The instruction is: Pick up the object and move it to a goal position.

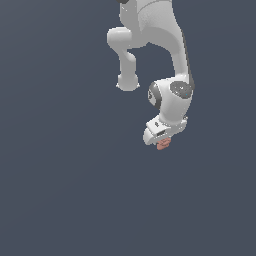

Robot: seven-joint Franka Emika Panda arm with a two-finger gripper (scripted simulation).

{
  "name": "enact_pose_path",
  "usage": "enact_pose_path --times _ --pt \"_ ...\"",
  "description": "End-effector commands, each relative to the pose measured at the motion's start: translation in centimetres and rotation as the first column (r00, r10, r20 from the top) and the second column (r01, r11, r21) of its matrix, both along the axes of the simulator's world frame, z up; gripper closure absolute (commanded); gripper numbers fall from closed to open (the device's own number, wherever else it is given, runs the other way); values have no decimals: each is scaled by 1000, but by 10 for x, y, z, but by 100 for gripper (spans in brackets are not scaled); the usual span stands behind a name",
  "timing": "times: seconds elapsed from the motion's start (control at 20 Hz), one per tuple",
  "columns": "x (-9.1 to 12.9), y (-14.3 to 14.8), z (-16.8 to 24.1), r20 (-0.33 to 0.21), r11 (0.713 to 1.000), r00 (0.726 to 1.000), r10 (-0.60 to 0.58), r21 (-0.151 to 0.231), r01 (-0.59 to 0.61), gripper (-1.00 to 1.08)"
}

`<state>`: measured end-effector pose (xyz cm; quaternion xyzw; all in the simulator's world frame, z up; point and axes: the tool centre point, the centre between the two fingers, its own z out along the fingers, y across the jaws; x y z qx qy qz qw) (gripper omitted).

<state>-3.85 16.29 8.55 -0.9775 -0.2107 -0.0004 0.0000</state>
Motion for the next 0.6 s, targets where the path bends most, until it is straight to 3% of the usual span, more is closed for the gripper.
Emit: enact_pose_path --times 0.0,0.25,0.55 --pt "6 18 10 0 1000 1000 -1 0 1 108" --pt "13 40 20 0 1000 1000 -1 0 1 108" --pt "17 47 24 0 1000 1000 -1 0 1 108"
